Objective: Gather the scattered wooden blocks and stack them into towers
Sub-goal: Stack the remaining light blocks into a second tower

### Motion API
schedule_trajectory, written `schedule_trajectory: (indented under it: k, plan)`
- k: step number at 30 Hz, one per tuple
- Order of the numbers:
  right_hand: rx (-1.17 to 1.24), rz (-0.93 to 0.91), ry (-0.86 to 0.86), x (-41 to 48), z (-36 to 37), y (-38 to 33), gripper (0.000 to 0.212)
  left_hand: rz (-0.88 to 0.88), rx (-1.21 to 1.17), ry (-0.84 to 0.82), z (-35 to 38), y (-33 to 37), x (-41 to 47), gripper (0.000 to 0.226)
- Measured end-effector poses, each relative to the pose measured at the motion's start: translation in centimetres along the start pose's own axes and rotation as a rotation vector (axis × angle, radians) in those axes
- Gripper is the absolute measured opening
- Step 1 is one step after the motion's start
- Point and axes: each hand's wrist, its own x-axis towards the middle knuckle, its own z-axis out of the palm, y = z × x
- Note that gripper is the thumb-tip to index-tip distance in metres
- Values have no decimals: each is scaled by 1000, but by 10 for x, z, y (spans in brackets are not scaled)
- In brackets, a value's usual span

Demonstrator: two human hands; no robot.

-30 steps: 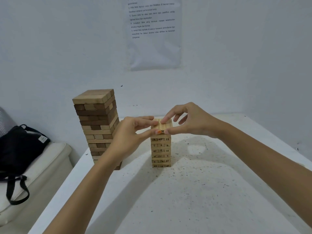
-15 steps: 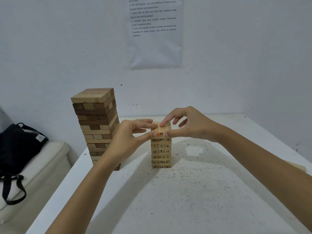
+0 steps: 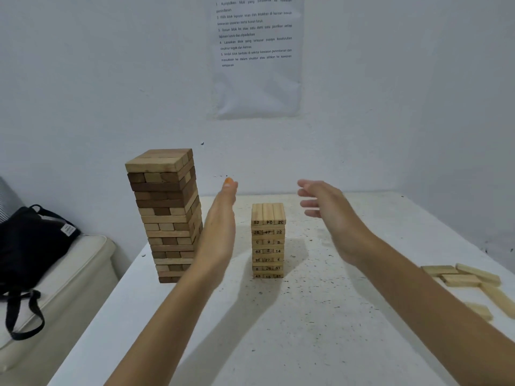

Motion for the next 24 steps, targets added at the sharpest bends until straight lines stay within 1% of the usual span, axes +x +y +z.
schedule_trajectory:
  k: [3,8,12,14,18,21,24]
  plan:
    - [81,136,-56,-14,20,5,51,-144,-86,-14,14,2,-8,63]
    - [186,203,-103,-25,40,6,57,-166,-191,-75,24,-1,-13,69]
    - [167,197,-162,-22,44,14,60,-226,-244,-118,26,-2,-15,73]
    - [153,197,-165,-18,46,19,63,-244,-256,-141,27,-1,-14,75]
    - [246,227,-169,-13,49,22,61,-255,-248,-152,27,1,-16,75]
    - [244,244,-170,-14,54,18,60,-261,-250,-152,28,1,-17,75]
    - [253,239,-166,-12,56,21,64,-271,-259,-149,29,-1,-16,78]
